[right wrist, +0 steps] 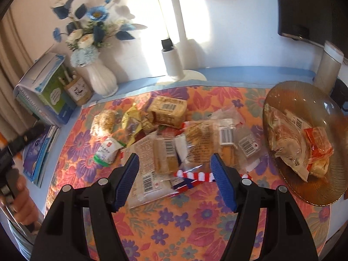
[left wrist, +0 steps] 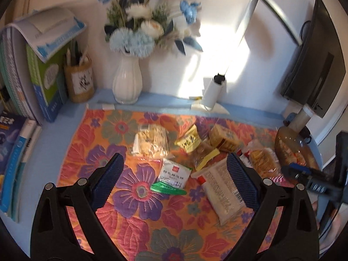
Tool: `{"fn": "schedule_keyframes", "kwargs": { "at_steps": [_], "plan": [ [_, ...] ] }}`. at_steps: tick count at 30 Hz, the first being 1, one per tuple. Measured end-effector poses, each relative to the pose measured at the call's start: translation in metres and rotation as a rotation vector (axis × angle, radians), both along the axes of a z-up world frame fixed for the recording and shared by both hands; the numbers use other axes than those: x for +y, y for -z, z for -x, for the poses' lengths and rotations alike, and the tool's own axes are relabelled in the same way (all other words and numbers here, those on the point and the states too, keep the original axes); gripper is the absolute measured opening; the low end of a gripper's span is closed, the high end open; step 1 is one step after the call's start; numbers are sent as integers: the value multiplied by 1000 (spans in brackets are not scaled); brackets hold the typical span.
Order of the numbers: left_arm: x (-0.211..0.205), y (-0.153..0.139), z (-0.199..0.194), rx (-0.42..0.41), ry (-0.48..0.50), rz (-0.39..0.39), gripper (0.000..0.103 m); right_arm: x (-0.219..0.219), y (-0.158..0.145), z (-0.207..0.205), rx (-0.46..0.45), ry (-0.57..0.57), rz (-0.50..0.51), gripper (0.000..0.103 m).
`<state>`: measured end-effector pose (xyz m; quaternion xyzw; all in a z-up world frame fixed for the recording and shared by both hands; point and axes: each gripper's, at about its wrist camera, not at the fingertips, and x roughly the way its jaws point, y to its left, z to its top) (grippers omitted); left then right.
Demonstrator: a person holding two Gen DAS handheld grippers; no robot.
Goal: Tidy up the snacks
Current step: 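Grasp the large barcoded bread bag with the right gripper while the left grasps the white-green packet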
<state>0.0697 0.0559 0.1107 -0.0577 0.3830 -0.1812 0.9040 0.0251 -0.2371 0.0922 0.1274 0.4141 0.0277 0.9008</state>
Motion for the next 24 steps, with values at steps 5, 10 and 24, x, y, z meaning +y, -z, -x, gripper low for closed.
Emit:
{"fn": "schedule_keyframes", "kwargs": {
  "at_steps": [5,10,24],
  "plan": [
    [-6,52,-22,62,-2,-26,95,-31,12,-13,18,109,-18,79],
    [-6,91,-36,112,-9,-30,95,-34,31,-29,77,99,-35,79],
    [-35,116,-35,78,10,-208,94,-21,76,-69,169,82,7,79]
  ]
}}
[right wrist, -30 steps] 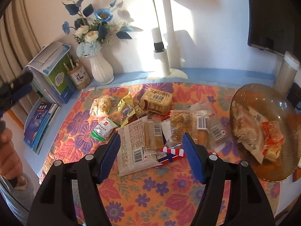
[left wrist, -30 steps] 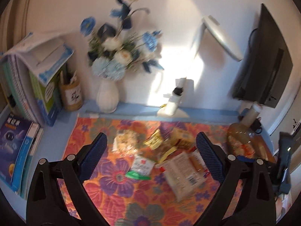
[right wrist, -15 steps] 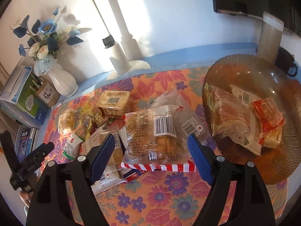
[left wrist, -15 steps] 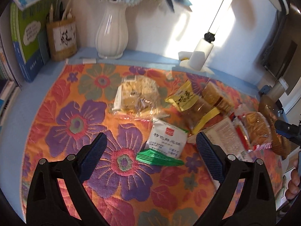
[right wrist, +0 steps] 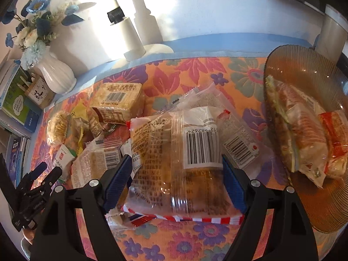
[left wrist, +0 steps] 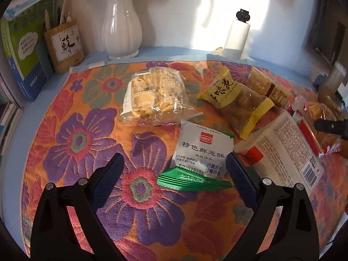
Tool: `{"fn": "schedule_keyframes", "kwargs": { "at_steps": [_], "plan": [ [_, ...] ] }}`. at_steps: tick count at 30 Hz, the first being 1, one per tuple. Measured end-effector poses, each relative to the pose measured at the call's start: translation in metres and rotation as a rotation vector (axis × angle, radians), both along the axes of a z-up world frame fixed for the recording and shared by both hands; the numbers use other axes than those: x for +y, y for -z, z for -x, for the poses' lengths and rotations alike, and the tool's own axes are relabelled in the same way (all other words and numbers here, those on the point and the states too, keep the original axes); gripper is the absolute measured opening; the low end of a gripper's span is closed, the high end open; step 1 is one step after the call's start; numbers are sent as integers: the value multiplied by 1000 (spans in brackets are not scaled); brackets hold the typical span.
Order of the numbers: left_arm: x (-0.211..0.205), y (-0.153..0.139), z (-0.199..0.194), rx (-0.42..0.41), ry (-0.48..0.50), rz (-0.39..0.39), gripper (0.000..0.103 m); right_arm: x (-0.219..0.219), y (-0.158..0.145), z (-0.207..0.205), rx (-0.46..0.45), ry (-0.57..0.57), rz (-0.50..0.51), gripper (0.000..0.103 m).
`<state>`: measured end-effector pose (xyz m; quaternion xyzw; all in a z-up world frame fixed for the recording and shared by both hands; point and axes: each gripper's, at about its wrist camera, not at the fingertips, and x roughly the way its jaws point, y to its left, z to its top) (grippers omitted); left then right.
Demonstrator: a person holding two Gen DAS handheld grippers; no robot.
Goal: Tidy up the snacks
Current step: 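Grasp the large barcoded bread bag with the right gripper while the left grasps the white-green packet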
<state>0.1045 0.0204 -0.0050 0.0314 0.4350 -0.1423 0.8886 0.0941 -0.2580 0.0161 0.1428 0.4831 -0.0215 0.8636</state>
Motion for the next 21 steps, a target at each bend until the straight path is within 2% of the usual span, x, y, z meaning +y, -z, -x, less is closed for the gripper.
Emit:
{"fn": "schedule_keyframes", "kwargs": {
  "at_steps": [3,7,9,11,12,14,18,19,21],
  "plan": [
    [-14,10,-6,38,22,-88,94,1,4,-4,4,-1,6,79],
    [-26,12,-3,11,36,-159,93,0,5,-3,-6,-4,3,76],
    [-25,11,-4,13,45,-149,88,0,5,-1,-13,-5,8,74],
    [-25,10,0,9,60,-129,78,0,5,1,-17,-9,11,72],
    [-25,8,3,0,81,-115,67,1,5,3,-19,-21,18,72],
    [-28,7,7,-22,97,-122,60,4,4,6,-19,-43,35,69],
    [-33,5,13,-61,109,-148,52,7,-1,16,-29,-70,47,66],
    [-31,4,12,-64,106,-142,49,7,-3,19,-31,-74,45,65],
    [-26,2,11,-59,94,-115,49,7,-6,27,-39,-79,44,64]
  ]
}}
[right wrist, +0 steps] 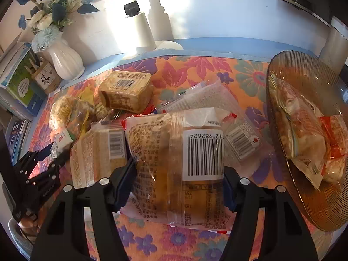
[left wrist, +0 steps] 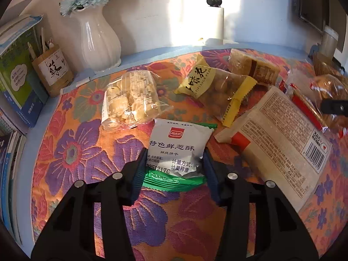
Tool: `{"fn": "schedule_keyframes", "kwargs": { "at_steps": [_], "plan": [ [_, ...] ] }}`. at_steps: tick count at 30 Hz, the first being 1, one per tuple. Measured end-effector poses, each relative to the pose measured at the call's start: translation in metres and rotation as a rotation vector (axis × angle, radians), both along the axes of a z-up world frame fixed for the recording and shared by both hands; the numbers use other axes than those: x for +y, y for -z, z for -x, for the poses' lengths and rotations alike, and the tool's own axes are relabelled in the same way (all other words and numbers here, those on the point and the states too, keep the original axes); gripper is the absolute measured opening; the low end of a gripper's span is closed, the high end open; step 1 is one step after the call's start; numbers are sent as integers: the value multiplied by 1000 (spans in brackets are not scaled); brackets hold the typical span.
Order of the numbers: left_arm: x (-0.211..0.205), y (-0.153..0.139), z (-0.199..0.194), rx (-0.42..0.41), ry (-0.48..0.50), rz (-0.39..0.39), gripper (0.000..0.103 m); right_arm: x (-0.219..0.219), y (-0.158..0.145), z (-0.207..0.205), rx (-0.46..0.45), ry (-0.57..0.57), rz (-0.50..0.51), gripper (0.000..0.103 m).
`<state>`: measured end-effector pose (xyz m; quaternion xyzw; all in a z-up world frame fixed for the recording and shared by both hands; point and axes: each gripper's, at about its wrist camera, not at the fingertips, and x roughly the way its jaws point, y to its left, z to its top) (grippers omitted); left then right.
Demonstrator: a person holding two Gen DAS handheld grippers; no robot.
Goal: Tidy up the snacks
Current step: 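Grasp the large barcoded bread bag with the right gripper while the left grasps the white-green packet, then carry both packs to the brown glass bowl and release them inside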
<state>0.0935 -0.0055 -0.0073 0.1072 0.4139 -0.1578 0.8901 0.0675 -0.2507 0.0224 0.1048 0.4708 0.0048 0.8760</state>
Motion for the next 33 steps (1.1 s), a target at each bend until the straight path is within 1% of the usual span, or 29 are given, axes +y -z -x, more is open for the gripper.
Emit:
{"fn": "schedule_keyframes", "kwargs": {
  "at_steps": [4,7,11,14,16,20,24,28,33],
  "plan": [
    [18,-4,1,17,-25,95,49,0,-14,19,-32,-18,-35,64],
    [26,-14,15,16,3,164,49,-3,-28,33,-55,-37,-67,64],
    [22,-39,41,-18,59,230,49,-9,-48,50,-102,-36,-75,64],
    [10,-61,56,-56,95,237,49,-17,-64,66,-144,-30,-85,64],
    [-3,-78,65,-82,123,225,49,-23,-74,76,-167,-29,-73,64],
    [-36,-109,80,-129,186,227,49,-45,-92,95,-205,-1,-39,64],
    [-85,-136,92,-170,264,227,49,-79,-107,108,-241,50,-23,64],
    [-141,-155,101,-192,338,221,49,-116,-114,116,-261,108,-16,64],
    [-203,-162,101,-162,405,228,49,-165,-114,120,-261,183,-26,64]
  ]
}}
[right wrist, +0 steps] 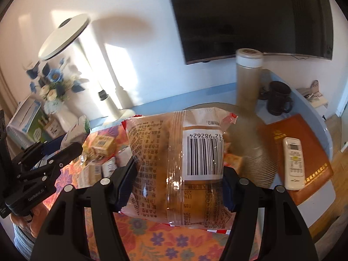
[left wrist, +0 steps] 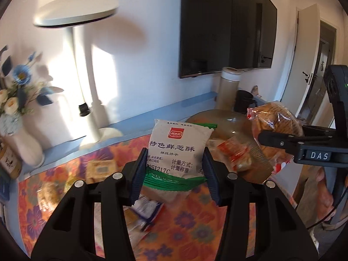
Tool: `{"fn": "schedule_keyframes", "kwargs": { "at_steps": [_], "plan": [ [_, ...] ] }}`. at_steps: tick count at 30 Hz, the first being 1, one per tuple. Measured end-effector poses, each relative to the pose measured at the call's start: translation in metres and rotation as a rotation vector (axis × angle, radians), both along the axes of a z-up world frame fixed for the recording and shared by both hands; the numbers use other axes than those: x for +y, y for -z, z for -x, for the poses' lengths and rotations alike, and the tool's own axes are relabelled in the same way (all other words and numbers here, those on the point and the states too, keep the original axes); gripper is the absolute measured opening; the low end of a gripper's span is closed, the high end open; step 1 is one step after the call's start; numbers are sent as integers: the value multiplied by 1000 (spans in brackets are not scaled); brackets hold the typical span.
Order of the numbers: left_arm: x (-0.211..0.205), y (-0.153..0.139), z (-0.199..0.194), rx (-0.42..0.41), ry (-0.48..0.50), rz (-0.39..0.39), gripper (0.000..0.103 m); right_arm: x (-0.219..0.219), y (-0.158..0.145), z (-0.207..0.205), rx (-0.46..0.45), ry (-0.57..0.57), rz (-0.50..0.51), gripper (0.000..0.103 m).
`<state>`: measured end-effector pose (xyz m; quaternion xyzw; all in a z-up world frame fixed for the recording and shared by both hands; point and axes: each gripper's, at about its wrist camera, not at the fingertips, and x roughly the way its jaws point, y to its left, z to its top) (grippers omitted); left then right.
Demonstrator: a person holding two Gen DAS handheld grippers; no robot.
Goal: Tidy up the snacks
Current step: 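Carry both packs to the brown glass bowl and release them inside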
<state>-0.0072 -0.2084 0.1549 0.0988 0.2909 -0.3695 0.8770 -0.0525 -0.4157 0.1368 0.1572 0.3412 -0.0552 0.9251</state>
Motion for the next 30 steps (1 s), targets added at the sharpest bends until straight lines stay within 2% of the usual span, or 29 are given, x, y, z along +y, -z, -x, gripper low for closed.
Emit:
{"fn": "schedule_keyframes", "kwargs": {
  "at_steps": [10,13,20,22,23,25,27,28,30],
  "plan": [
    [-86,14,-21,69,55,-13,49,-79,12,-19,13,110,-73,64],
    [-104,19,-30,77,62,-18,49,-93,18,-29,22,120,-108,64],
    [-132,28,-54,103,72,-8,50,-110,32,-63,58,130,-118,67],
    [-137,29,-56,98,81,-6,53,-111,37,-71,74,111,-137,71],
    [-138,30,-55,89,82,-5,55,-113,40,-74,84,99,-149,78],
    [-138,32,-55,79,59,-15,89,-114,43,-74,86,104,-160,81],
    [-134,35,-54,85,50,-9,89,-112,43,-71,86,104,-158,81],
    [-131,36,-53,89,48,-11,85,-111,42,-69,84,103,-153,81],
    [-122,35,-48,75,23,-16,82,-104,37,-63,79,95,-136,81]
  ]
}}
